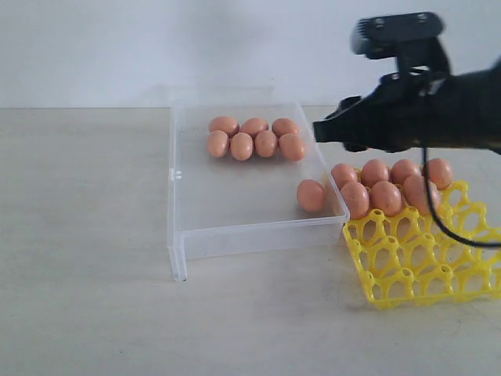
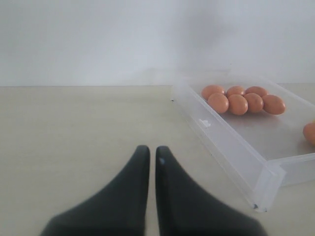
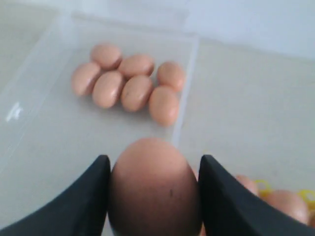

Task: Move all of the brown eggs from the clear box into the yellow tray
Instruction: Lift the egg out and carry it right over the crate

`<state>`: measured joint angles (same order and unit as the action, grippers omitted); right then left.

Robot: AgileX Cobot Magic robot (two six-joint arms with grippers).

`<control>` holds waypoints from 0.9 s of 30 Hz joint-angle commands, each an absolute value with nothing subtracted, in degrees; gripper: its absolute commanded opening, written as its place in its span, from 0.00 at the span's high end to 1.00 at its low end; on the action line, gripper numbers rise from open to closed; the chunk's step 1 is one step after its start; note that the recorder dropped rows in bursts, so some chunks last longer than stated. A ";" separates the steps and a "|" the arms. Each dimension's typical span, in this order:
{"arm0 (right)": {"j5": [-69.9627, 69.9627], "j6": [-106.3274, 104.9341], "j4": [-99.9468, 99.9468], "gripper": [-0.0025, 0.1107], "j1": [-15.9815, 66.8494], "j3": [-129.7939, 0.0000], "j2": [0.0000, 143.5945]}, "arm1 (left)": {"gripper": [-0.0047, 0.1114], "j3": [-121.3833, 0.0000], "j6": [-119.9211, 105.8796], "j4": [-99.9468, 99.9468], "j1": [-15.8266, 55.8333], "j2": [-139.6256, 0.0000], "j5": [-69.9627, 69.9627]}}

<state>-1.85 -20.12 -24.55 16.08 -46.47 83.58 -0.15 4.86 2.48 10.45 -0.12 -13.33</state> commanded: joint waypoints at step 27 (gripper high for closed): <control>-69.96 77.20 75.08 0.98 -35.12 -43.83 96.62 | 0.92 0.00 4.73 2.34 10.25 0.00 -13.28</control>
<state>-68.04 74.43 60.21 -34.27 -38.76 92.56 -0.15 4.86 2.48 10.45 -0.12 -13.33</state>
